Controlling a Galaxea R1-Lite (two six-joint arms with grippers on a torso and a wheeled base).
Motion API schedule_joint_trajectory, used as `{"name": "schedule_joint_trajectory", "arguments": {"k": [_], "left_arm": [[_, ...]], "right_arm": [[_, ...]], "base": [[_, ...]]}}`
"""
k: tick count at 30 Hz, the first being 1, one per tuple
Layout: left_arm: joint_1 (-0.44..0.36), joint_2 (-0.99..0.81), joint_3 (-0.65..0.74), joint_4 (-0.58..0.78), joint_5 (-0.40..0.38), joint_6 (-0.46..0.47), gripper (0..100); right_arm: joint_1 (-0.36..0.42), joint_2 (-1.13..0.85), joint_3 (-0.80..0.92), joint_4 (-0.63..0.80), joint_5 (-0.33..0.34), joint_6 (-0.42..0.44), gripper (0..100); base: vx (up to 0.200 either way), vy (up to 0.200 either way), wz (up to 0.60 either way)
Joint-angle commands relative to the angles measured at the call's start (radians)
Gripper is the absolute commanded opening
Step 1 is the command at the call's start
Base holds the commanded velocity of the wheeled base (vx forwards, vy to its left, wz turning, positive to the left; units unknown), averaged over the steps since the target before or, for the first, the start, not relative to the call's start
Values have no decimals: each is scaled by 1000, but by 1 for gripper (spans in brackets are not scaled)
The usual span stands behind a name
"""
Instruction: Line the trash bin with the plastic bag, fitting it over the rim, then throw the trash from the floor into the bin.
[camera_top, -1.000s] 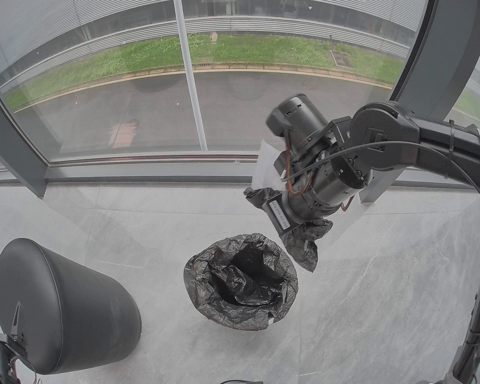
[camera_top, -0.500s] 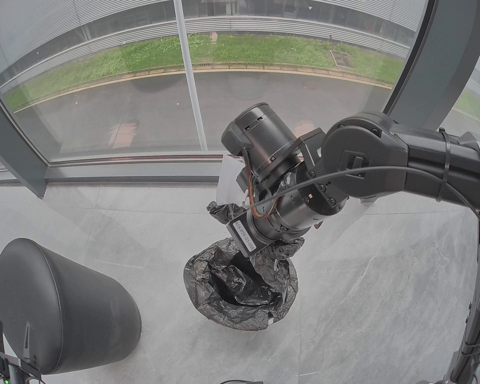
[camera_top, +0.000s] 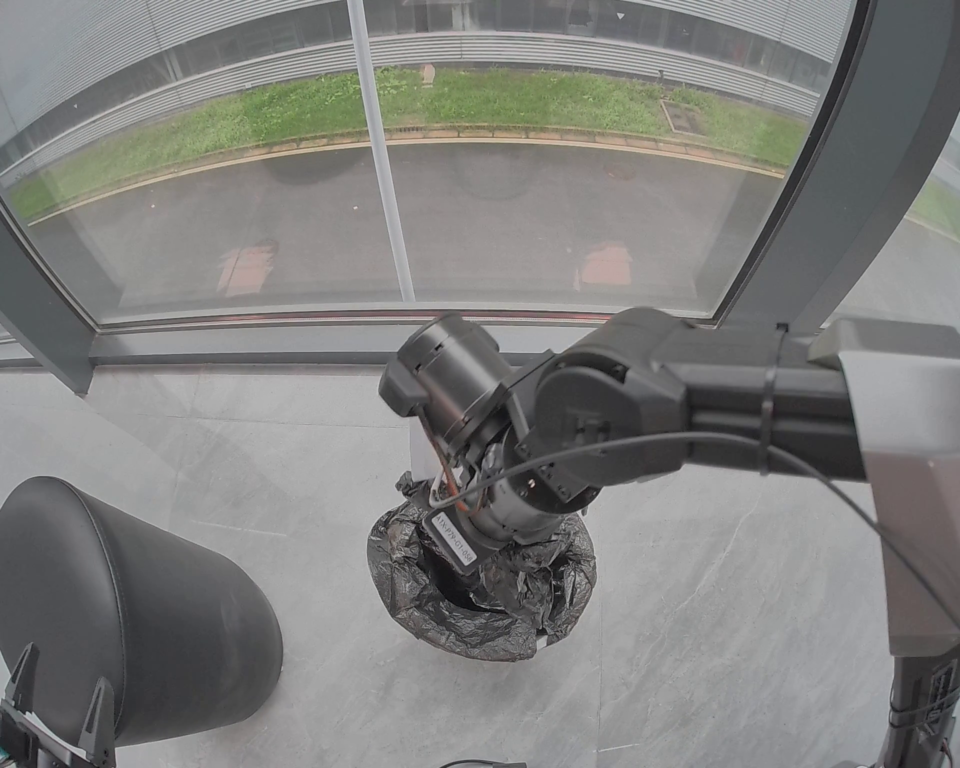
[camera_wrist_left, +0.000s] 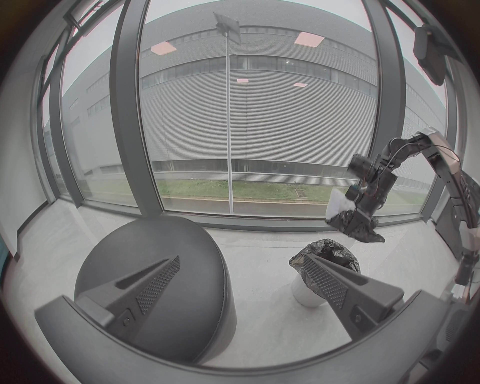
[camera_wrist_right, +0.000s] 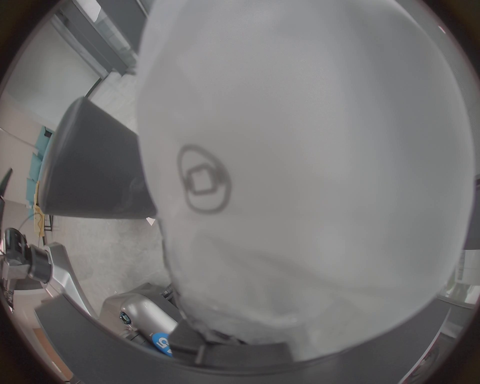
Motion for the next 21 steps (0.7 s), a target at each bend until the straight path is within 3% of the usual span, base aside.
{"name": "schedule_joint_trajectory", "arguments": {"k": [1, 7, 12, 21], "left_arm": [[3, -1, 17, -20, -11, 35, 100], [3, -2, 17, -19, -8, 19, 100], [9, -19, 18, -19, 55, -40, 100], [3, 5, 7, 14, 52, -1, 100]], "right_arm": [[25, 106, 0, -3, -3, 0, 0], [29, 196, 0, -2, -41, 3, 0], [29, 215, 0, 9, -42, 29, 0], [28, 219, 0, 9, -39, 31, 0]], "base": [[0, 0, 0], [0, 0, 0], [0, 0, 0], [0, 0, 0]]}}
